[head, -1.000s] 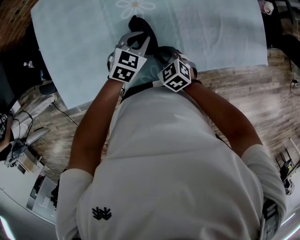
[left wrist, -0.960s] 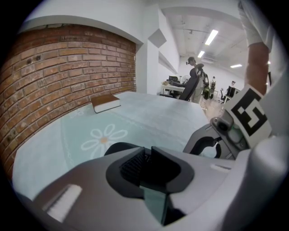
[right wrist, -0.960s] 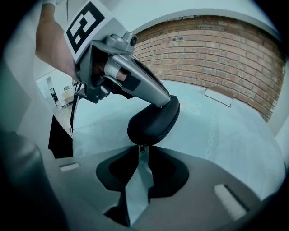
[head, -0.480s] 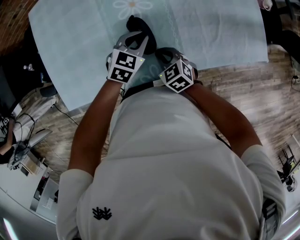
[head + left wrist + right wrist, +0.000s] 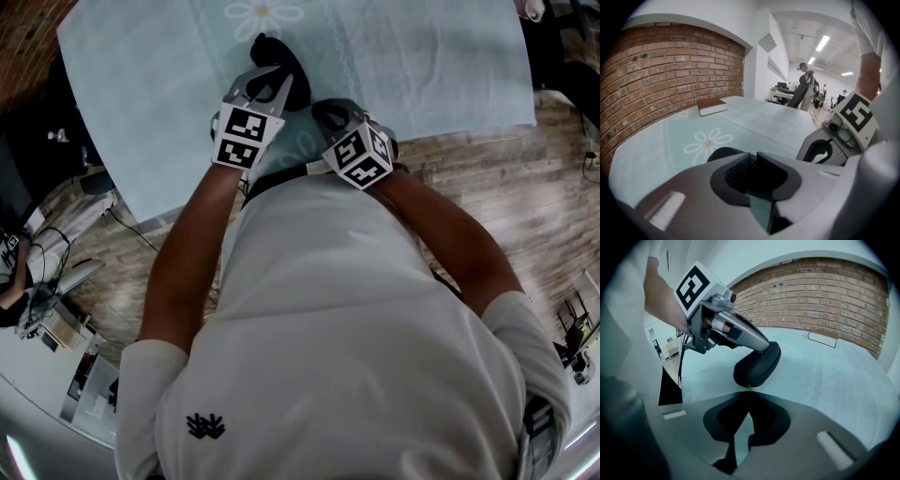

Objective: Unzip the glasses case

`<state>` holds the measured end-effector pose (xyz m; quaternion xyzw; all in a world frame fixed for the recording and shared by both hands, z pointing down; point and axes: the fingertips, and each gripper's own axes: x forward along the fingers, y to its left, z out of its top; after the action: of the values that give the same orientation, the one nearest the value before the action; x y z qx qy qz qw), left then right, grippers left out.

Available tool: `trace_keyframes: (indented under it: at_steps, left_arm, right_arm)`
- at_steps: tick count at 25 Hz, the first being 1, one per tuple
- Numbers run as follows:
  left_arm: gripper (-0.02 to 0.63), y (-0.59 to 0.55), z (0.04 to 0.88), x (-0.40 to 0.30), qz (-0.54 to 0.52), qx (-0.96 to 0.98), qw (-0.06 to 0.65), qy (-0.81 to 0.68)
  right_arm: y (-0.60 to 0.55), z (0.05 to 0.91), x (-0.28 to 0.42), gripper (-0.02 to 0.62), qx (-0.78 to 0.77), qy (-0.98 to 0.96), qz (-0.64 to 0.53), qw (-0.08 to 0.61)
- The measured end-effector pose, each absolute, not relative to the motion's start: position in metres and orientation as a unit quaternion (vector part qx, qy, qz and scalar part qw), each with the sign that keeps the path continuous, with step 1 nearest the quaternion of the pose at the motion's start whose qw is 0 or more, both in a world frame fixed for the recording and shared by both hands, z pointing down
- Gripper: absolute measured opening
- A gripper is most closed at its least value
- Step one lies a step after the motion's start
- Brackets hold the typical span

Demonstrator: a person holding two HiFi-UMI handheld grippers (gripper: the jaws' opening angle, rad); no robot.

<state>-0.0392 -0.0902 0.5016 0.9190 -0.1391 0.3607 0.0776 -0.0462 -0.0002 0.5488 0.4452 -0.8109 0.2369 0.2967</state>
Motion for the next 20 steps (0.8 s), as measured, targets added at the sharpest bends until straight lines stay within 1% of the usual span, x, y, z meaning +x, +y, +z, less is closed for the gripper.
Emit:
trace_keyframes:
  at_steps: [3,5,20]
  left_arm:
    - [0.083,-0.093,0.502,-0.043,0.358,0.918,0.086,-0.147]
    - [0.057,-0.096,0.505,-0.047,0.358,0.918,0.084,-0.152]
    - [0.055,-0.093,0.506,-0.043,0.357,0.92,0.077,-0.145]
  right_arm:
    - [0.0,0.548,-0.044,0.002,0.44,-0.815,0.234,0.295]
    - [0.0,0.547,-0.044,0.002,0.436,-0.818,0.235,0.294]
    - [-0.004,0.547,-0.032,0.002,0.417,-0.829,0.228,0.295]
